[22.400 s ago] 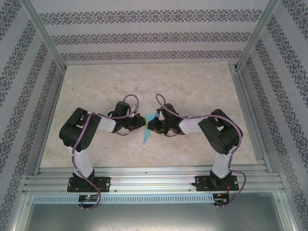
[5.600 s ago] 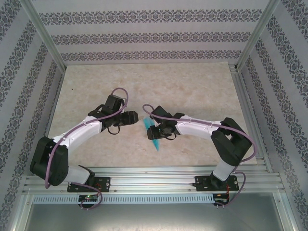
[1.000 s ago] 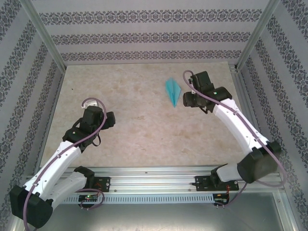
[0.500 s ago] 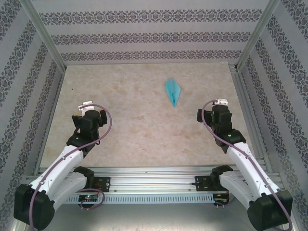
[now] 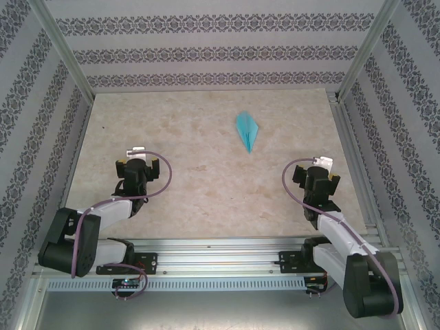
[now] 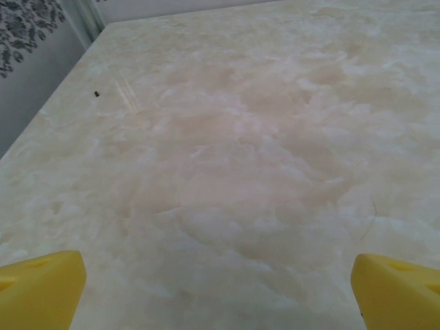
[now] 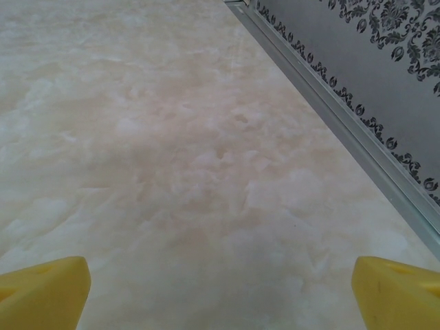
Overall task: Fold a paper plane with a square sheet of paper (fold left side to right side)
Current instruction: Reset both arms
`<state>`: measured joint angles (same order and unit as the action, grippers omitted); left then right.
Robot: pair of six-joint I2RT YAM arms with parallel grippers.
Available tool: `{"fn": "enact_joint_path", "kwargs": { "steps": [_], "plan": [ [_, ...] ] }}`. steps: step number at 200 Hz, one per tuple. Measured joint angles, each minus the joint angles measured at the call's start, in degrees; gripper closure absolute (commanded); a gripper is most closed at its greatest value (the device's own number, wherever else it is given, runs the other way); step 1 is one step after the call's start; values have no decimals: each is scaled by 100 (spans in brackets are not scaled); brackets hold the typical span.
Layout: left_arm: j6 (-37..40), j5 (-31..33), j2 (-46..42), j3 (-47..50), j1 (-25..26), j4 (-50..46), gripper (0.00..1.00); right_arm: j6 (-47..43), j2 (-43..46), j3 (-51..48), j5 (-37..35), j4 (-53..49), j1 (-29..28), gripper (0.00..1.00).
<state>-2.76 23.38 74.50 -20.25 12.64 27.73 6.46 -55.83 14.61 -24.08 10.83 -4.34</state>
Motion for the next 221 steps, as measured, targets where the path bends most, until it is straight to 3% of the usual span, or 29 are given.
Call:
{"fn": "enact_joint_path", "kwargs": {
  "steps": [66, 124, 221],
  "plan": [
    [426, -813, 1292, 127, -415, 2212, 0, -407, -1797, 332, 691, 2203, 149, 2],
    [463, -1390, 1497, -181, -686, 2157, 0, -640, -3119, 372, 1102, 4030, 190, 2],
    [459, -1611, 1497, -232, -772, 2103, 0, -595, -3213, 492, 1370, 4441, 446, 2]
  ]
}}
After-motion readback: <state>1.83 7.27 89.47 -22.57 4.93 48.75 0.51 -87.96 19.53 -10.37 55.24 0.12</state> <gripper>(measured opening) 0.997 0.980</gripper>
